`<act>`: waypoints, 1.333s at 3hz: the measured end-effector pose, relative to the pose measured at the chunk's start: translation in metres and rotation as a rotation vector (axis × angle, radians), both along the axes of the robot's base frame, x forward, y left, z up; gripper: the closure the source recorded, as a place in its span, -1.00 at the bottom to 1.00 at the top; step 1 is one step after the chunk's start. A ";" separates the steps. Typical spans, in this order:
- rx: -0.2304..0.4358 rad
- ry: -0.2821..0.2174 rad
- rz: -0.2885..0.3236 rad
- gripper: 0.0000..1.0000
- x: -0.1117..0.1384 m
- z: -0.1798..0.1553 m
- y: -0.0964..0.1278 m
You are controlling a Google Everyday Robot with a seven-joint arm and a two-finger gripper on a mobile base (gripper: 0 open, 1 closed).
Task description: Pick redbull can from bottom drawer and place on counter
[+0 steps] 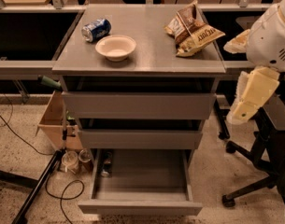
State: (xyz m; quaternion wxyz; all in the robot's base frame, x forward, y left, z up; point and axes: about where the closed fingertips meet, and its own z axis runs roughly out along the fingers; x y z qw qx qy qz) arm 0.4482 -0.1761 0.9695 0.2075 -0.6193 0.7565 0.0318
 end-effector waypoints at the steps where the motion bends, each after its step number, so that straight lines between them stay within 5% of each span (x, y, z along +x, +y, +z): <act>1: 0.106 0.005 0.055 -1.00 0.023 0.002 0.041; 2: 0.191 0.067 0.086 -1.00 0.047 -0.017 0.092; 4: 0.351 0.226 -0.011 -1.00 0.063 -0.064 0.193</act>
Offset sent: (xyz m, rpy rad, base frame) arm 0.0815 0.1657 -0.0477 0.3172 0.1967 0.0808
